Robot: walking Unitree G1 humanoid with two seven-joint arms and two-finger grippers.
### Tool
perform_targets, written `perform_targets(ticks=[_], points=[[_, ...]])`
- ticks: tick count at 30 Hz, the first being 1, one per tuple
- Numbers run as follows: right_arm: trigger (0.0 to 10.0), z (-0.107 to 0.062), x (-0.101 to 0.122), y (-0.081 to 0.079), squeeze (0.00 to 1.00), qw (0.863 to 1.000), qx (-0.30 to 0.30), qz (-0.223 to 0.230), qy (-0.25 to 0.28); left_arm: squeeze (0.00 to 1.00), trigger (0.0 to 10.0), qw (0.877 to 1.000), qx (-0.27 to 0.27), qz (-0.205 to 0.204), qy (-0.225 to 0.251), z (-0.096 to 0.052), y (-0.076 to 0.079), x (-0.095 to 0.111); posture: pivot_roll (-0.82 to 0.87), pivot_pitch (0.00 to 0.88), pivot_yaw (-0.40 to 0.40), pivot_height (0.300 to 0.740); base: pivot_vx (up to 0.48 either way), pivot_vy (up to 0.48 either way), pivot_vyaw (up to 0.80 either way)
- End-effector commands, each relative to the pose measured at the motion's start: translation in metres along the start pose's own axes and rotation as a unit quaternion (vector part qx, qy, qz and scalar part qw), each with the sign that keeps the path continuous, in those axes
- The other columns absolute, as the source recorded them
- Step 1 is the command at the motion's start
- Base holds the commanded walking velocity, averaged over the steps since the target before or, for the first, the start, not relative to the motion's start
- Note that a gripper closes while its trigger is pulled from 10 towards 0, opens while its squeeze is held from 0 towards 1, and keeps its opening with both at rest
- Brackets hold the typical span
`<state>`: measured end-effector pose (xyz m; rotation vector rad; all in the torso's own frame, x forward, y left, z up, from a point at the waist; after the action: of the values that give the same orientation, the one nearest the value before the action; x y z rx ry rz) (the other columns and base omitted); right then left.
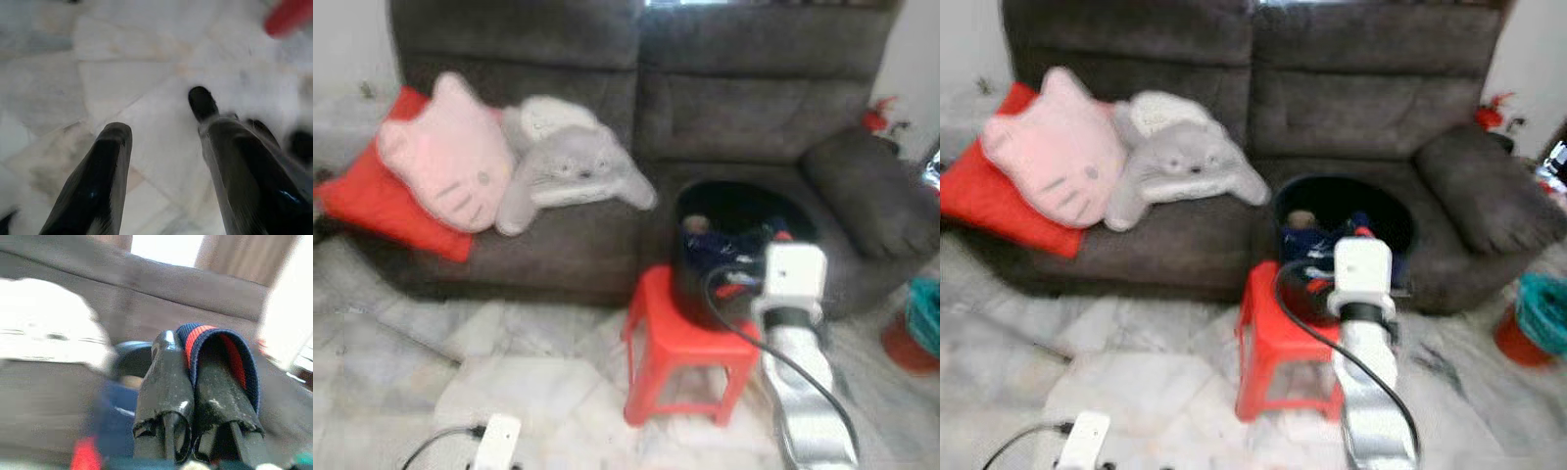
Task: Hang hanger
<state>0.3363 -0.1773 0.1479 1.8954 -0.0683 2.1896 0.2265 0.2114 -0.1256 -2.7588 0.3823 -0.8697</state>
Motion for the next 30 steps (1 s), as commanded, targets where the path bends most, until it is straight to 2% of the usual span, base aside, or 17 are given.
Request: perform_targets(ticks=[1,30], points=[[10.0,0.0021,0.0064,-0.0069,0.0,1.0,0.009,0.007,0.008,0.0,10.0,0.999,-0.012,-0.005,-0.041,-0.0046,0.0083,-0.0296,-0.11,0.015,-0.026,0.74,-0.315,0.0,0.0],[10.0,0.0054,0.0091,-0.0101,0.0,1.0,0.015,0.008,0.015,0.0,10.0,0.999,-0.013,-0.003,-0.04,-0.0042,0.0072,-0.0282,-0.11,0.005,-0.02,0.74,-0.317,0.0,0.0]])
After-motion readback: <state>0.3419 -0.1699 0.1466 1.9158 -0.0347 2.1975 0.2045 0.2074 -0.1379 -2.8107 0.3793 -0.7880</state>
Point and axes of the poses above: a point about 5 cm out from each wrist's last joint towards the gripper, its own z axis pointing out of the wrist towards the gripper, its own x axis along the axis of the wrist's last joint, y = z × x, the point moved 6 cm from there along z, pointing out of the wrist towards the gripper, and after that the axes turned 6 degrees about z, right-handed, at the moved point
